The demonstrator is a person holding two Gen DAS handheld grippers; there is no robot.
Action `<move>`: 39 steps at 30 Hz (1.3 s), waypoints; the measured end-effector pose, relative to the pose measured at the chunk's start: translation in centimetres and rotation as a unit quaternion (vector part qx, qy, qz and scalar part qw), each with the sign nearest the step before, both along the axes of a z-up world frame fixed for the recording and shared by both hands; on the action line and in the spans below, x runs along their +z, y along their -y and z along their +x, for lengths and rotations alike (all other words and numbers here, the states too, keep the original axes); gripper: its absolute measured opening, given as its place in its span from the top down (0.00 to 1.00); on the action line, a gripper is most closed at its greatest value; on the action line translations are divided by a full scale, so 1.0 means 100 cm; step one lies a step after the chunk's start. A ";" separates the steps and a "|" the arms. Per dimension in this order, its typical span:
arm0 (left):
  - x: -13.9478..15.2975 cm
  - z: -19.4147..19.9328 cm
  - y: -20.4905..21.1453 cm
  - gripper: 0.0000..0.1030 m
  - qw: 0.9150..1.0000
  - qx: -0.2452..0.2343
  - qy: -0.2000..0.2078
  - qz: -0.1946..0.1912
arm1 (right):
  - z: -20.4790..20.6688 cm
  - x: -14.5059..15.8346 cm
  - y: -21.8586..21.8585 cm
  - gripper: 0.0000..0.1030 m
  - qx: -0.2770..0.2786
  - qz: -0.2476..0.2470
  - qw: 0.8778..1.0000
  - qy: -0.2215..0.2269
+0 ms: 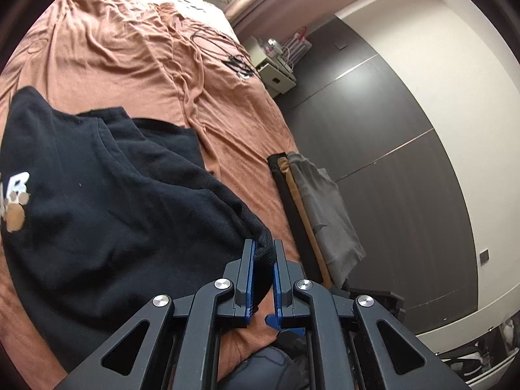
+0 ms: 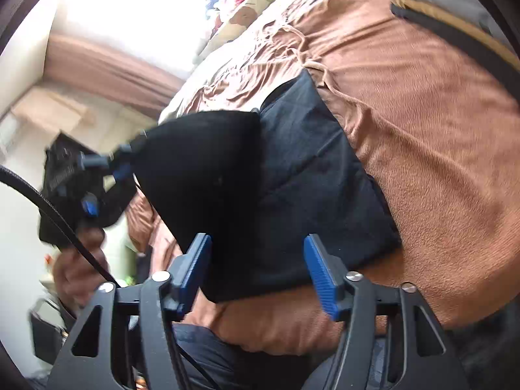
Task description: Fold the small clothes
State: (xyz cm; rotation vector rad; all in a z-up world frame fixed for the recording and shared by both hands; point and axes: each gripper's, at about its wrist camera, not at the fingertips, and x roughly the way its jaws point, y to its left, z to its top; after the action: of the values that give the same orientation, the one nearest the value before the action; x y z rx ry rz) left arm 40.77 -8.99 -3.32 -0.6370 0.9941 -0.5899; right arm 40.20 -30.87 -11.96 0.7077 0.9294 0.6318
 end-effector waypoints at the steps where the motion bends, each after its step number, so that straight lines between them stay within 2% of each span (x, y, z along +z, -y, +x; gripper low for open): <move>1: -0.003 0.000 0.003 0.91 1.000 -0.002 -0.002 0.002 | 0.002 -0.002 0.002 0.26 -0.007 0.005 1.000 -0.003; 7: -0.018 -0.007 0.024 0.91 0.999 -0.024 -0.016 0.012 | 0.011 -0.012 0.012 0.22 -0.014 0.070 0.997 -0.023; 9: -0.021 -0.008 0.033 0.89 0.998 -0.036 -0.030 0.030 | 0.018 -0.019 0.015 0.22 -0.013 0.087 0.996 -0.035; 10: -0.023 -0.007 0.035 0.83 0.998 -0.040 -0.042 0.039 | 0.020 -0.022 0.016 0.22 -0.016 0.093 0.995 -0.040; 12: -0.024 -0.005 0.031 0.71 0.997 -0.043 -0.052 0.029 | 0.025 -0.029 0.018 0.22 -0.021 0.096 0.994 -0.051; 14: -0.020 -0.007 0.021 0.53 0.998 -0.032 -0.044 0.030 | 0.028 -0.035 0.020 0.22 -0.020 0.098 0.993 -0.059; 15: -0.016 -0.008 0.016 0.50 0.998 -0.025 -0.038 0.034 | 0.030 -0.037 0.020 0.22 -0.020 0.093 0.993 -0.064; 18: -0.003 -0.008 -0.006 0.49 0.999 -0.004 -0.024 0.043 | 0.037 -0.041 0.017 0.22 -0.019 0.075 0.994 -0.075; 21: 0.012 -0.009 -0.030 0.47 0.997 0.017 -0.005 0.069 | 0.041 -0.039 0.015 0.22 -0.018 0.060 0.995 -0.080; 25: 0.017 -0.012 -0.059 0.45 0.994 0.036 0.003 0.099 | 0.045 -0.032 0.009 0.22 -0.010 0.037 0.996 -0.075; 32: -0.008 -0.030 -0.103 0.45 0.988 0.051 -0.013 0.145 | 0.057 -0.014 -0.017 0.26 0.035 -0.056 0.997 -0.050; 35: -0.023 -0.041 -0.119 0.45 0.987 0.055 -0.025 0.150 | 0.063 -0.004 -0.035 0.28 0.077 -0.114 0.990 -0.034; 39: -0.042 -0.056 -0.138 0.45 0.984 0.062 -0.038 0.162 | 0.073 0.005 -0.055 0.35 0.125 -0.179 0.976 -0.024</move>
State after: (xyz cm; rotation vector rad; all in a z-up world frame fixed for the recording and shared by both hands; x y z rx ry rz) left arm 35.16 4.79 -7.54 -0.4302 1.0840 -0.2860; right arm 47.47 -25.35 -11.45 0.2854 1.1515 0.6467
